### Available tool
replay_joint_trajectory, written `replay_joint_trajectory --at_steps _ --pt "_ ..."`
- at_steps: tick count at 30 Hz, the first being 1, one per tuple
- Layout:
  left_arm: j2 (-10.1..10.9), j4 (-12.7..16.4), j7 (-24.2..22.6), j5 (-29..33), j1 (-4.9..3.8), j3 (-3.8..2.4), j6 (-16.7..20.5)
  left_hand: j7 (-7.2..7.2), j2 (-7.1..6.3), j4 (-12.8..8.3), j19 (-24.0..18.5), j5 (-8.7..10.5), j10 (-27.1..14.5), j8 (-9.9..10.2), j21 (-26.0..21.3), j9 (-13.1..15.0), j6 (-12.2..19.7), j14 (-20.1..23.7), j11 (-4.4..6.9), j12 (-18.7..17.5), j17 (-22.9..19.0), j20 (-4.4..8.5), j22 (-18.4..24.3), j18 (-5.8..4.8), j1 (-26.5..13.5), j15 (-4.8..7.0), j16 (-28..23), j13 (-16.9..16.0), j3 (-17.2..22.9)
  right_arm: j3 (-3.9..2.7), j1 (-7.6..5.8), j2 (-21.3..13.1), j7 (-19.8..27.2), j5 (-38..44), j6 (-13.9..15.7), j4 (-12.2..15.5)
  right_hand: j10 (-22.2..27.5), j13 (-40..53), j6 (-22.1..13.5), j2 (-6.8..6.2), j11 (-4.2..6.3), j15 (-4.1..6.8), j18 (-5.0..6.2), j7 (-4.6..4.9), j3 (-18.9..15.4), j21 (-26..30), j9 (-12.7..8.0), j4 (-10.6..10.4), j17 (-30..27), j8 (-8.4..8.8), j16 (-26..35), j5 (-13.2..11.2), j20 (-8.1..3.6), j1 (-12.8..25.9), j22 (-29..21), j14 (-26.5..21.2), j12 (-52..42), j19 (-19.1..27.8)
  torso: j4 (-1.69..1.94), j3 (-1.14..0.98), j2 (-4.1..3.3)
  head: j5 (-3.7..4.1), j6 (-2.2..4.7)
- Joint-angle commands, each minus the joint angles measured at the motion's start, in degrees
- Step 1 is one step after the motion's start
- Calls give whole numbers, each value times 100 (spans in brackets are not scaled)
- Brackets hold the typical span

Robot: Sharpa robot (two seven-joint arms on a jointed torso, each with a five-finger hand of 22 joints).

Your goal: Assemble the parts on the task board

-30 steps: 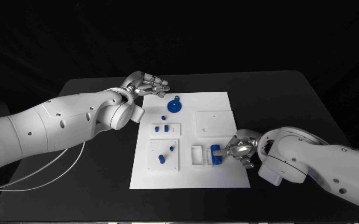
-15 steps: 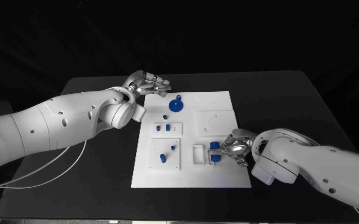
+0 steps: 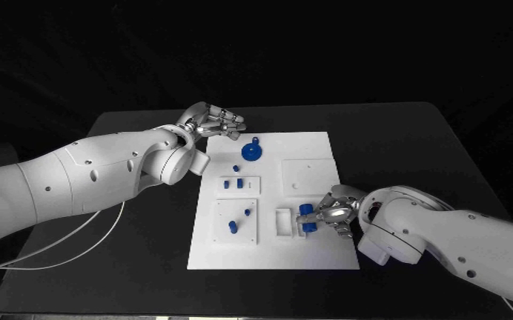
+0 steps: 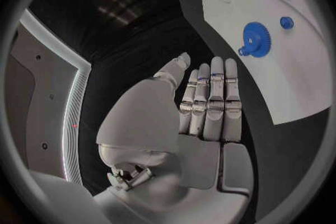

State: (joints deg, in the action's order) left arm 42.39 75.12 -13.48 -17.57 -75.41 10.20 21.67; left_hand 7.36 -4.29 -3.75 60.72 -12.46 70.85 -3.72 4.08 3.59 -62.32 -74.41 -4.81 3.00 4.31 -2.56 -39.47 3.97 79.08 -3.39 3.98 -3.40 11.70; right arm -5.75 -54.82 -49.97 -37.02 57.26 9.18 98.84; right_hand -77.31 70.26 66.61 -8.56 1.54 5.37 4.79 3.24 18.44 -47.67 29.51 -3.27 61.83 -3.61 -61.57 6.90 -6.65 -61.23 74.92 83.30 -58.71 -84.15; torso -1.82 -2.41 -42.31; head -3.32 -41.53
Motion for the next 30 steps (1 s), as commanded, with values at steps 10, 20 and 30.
replay_joint_trajectory --at_steps 10,20,30 --pt "15 16 -14 31 -3 -2 -81 -2 15 16 39 -28 -23 15 -6 -3 28 2 -28 32 11 -2 25 -67 57 -34 -19 2 -3 6 18 -232 28 -180 404 291 -25 -39 309 281 90 10 -113 -87 43 -82 -2126 208 45 -7 -65 75 -5 12 547 14 50 -324 -6 0 0 -33 -5" --pt "20 16 -9 31 -4 -1 -82 -2 15 16 39 -28 -23 15 -6 -3 28 2 -28 32 11 -2 25 -67 57 -34 -19 2 -3 -120 -44 -313 -1 -291 366 596 -44 -74 387 275 101 12 -125 -103 -12 -93 -2204 147 86 -2 -91 56 -9 38 552 19 74 -322 -6 8 -3 -57 -21" --pt "2 15 3 31 -4 1 -90 -2 15 16 39 -28 -23 15 -6 -3 28 2 -28 32 11 -2 25 -67 57 -34 -19 2 -3 -105 -74 -189 -163 -313 140 587 -38 -105 410 215 96 8 -132 -100 -26 -102 -2278 14 101 -3 -83 -84 -7 28 559 19 97 -318 0 11 -1 -63 -38"
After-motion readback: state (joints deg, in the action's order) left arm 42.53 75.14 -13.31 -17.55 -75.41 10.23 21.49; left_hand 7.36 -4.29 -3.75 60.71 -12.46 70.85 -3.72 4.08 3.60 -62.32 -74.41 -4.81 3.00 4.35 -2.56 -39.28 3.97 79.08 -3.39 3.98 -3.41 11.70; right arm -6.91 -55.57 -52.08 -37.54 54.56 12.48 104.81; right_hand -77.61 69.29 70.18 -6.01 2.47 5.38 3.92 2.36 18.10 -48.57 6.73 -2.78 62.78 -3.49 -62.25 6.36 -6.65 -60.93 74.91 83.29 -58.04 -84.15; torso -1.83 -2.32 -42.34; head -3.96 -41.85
